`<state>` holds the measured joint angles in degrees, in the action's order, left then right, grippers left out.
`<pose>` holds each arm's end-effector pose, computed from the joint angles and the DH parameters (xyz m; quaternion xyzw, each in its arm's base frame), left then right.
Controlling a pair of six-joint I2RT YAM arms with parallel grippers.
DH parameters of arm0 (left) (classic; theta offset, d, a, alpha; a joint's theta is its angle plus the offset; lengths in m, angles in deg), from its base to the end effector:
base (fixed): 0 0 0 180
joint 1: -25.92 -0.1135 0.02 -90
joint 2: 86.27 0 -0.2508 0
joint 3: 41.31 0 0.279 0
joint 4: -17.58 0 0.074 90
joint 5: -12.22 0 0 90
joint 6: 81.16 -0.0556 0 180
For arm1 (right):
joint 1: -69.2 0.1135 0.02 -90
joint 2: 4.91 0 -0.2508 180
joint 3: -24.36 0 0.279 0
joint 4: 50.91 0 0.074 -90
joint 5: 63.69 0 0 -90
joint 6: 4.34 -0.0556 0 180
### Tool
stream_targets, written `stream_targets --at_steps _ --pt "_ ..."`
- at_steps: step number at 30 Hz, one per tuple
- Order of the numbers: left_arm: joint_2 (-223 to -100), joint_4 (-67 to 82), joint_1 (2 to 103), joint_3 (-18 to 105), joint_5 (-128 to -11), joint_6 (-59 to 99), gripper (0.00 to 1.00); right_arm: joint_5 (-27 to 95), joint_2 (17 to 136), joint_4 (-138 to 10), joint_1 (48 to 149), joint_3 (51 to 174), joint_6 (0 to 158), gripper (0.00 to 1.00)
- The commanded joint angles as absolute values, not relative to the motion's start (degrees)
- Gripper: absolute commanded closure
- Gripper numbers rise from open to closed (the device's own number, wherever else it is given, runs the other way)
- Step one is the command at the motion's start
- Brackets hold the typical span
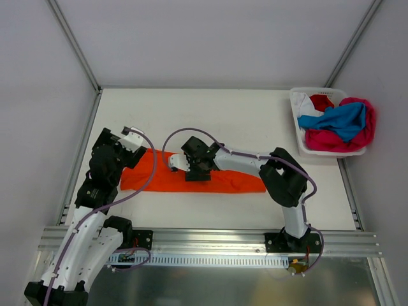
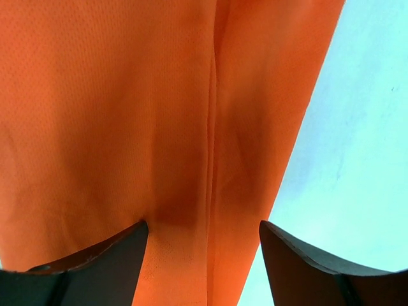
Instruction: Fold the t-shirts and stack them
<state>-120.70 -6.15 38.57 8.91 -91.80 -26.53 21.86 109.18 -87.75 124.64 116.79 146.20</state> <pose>0.2062 -0.0325 0.3135 0.2315 0.7165 0.2186 0.6206 0.2584 0.3676 0.1291 -0.8099 0.5187 -0.0494 0.2693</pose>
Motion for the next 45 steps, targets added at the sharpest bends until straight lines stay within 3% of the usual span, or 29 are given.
stream_targets --at_steps 1,7,15,21,25,31,45 --pt "-120.5 -3.9 38.1 7.4 -92.5 -27.2 0.01 29.5 110.4 -82.6 125.1 117.4 142.7 0.25" --pt "-119.4 -4.1 38.1 6.2 -90.4 -25.9 0.01 28.2 108.4 -77.4 124.0 115.4 139.4 0.25" --pt "-115.5 -6.2 38.1 3.6 -83.0 -24.7 0.01 21.0 89.3 -76.6 114.8 114.2 130.8 0.24" --pt "-117.8 -11.9 38.1 2.0 -76.1 -24.5 0.01 36.8 84.7 -101.4 103.5 118.9 124.4 0.24" --pt "-119.2 -13.0 38.1 -0.5 -71.2 -22.3 0.01 51.2 84.3 -114.4 98.6 114.1 127.6 0.25" --pt "-121.5 -13.8 38.1 -1.2 -68.2 -22.3 0.01 46.3 81.5 -111.5 97.2 101.0 131.3 0.28" --pt "-122.2 -12.9 37.7 -2.3 -72.0 -21.4 0.01 49.1 78.3 -106.7 83.1 94.0 130.3 0.29"
